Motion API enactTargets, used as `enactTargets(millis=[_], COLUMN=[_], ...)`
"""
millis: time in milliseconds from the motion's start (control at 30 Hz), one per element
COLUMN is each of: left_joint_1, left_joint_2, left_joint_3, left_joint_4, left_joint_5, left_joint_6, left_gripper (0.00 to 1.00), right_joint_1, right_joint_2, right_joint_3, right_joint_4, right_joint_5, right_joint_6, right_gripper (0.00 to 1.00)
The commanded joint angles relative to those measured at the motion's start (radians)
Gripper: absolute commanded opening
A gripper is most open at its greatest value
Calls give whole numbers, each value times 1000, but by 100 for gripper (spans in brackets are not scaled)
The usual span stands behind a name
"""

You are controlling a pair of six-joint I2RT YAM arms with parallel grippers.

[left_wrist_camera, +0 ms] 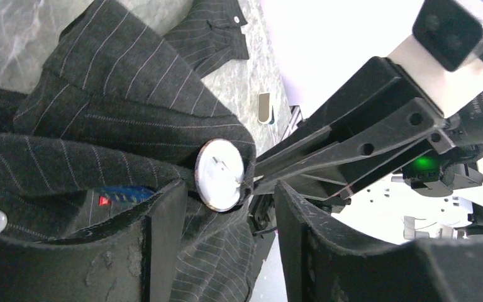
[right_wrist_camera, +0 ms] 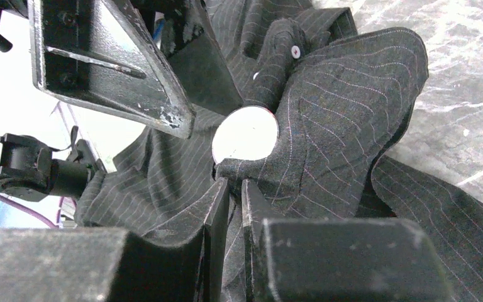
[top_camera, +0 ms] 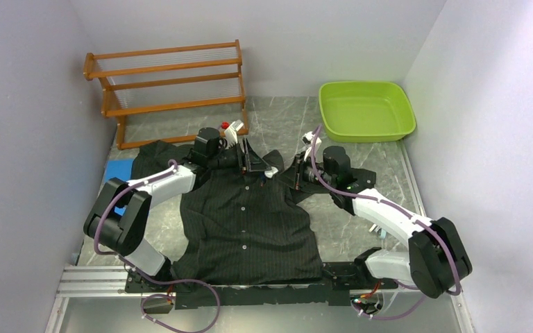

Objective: Pin the brooch onto the clothing
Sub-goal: Pin the brooch to the clothes.

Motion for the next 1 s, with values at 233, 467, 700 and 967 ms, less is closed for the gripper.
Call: enactTargets(millis=[233, 467, 700, 967], left_joint_1=[-1, -47, -81, -82], left_joint_2=[18, -4, -1, -26], left_joint_3=[56, 93, 97, 126], left_joint_4=[136, 24, -3, -119], left_joint_5=[97, 106, 54, -36], left_joint_6=[-18, 66, 96, 176], left_gripper=[39, 38, 38, 51], right_joint_1=[6, 6, 6, -7], right_joint_2=[57, 115, 107, -2], right_joint_3=[53, 85, 87, 25], right_joint_4=[37, 38, -24, -91], right_joint_5=[36, 55, 107, 189], right_joint_6=[15, 38, 39, 32], right_gripper=[16, 15, 15, 16])
